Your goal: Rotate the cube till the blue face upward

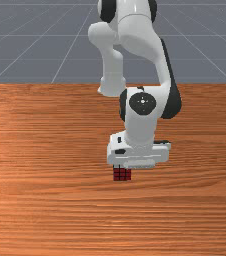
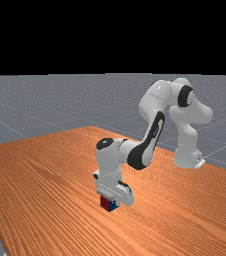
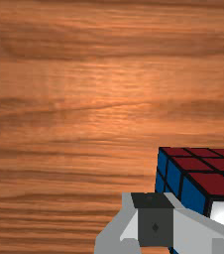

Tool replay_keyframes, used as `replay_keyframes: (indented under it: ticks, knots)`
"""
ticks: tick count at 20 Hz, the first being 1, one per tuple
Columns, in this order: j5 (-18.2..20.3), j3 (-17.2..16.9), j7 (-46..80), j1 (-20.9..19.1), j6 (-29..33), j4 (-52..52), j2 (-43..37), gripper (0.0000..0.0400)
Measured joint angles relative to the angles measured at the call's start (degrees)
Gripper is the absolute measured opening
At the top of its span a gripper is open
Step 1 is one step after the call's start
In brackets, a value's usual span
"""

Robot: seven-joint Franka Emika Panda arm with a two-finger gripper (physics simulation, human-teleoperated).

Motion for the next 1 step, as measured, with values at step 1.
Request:
replay_keyframes:
  ticks: [1]
  knots:
    - [0.0, 0.0, 0.0, 0.0, 0.0, 0.0, 0.0, 0.0]
